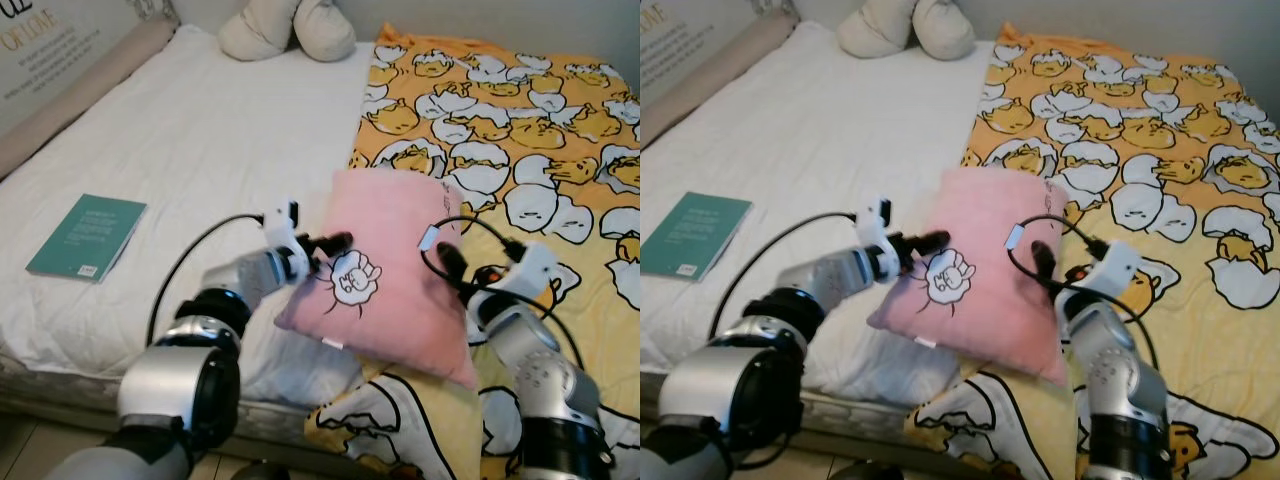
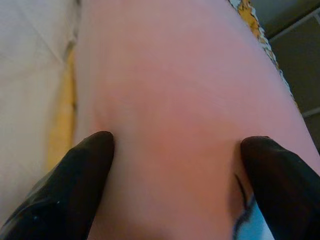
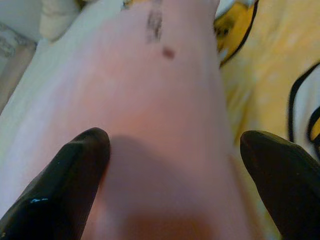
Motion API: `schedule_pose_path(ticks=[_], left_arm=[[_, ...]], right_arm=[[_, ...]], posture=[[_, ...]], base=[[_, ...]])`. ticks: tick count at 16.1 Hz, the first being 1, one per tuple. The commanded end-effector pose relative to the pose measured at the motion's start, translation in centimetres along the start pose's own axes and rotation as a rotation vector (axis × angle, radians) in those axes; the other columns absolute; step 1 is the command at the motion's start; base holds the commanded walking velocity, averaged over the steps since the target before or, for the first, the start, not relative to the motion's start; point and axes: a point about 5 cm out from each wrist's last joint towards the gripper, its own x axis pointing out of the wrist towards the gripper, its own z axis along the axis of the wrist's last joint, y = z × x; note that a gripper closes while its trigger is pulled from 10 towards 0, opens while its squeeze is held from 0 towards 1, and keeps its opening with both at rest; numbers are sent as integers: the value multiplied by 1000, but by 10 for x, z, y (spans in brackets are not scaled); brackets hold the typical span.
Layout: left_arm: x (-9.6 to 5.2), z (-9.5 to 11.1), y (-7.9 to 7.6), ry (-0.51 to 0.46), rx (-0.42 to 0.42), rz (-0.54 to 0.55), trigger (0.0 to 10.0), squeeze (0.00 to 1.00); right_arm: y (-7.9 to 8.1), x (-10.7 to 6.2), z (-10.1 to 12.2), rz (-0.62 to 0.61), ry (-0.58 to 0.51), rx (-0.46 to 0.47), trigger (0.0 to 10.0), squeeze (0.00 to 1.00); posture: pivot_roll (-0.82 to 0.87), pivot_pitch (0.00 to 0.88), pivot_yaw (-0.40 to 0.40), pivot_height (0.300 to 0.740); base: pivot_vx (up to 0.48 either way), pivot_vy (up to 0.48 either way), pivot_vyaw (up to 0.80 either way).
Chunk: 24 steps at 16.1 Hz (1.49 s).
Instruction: Clean up the room
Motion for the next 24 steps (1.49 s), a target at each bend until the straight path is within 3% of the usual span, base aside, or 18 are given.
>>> schedule_pose_path(ticks=[1, 2, 3, 4, 5, 6, 12, 17, 19, 21, 24], left_arm=[[1, -6, 1, 26, 8, 11, 10000, 0], [2, -11, 2, 43, 18, 19, 10000, 0], [3, -18, 2, 67, 51, 30, 10000, 0], [4, -21, 2, 75, 76, 36, 10000, 0], [6, -26, 2, 88, 147, 55, 10000, 0], [8, -29, -1, 89, 156, 43, 0, 0], [6, -33, 5, 48, 175, 76, 0, 0], [5, -33, 9, 21, 329, 116, 0, 0], [6, -24, 5, -35, 322, 88, 0, 0], [6, -25, 3, -31, 345, 65, 0, 0], [6, -23, 4, -49, 307, 72, 0, 0]], right_arm=[[4, 3, -4, 10, 12, 9, 10000, 0], [7, 6, -7, 17, 23, 15, 10000, 0], [10, 10, -13, 28, 43, 24, 8941, 0], [12, 12, -15, 29, 52, 32, 6118, 0], [13, 16, -20, 29, 70, 52, 0, 0], [13, 18, -23, 33, 77, 46, 0, 0], [14, 21, -29, 34, 76, 37, 0, 0], [14, 22, -33, 37, 66, -6, 0, 0], [16, 23, -34, 49, 62, -42, 0, 0], [18, 26, -34, 51, 62, -43, 0, 0], [21, 28, -36, 59, 64, -52, 0, 0]], posture=[[-112, 11, 17, 740], [-113, 6, 18, 740], [-108, 3, 17, 740], [-108, 3, 17, 740], [-100, 1, 15, 740], [-99, 0, 16, 740], [-95, 6, 24, 740], [-82, 6, 22, 740], [-78, 5, 21, 740], [-72, 5, 18, 740], [-65, 2, 13, 740]], base=[[0, 0, 0], [0, 0, 0], [0, 0, 0], [0, 0, 0], [0, 0, 0], [0, 0, 0], [0, 0, 0], [0, 0, 0], [0, 0, 0], [0, 0, 0], [0, 0, 0]])
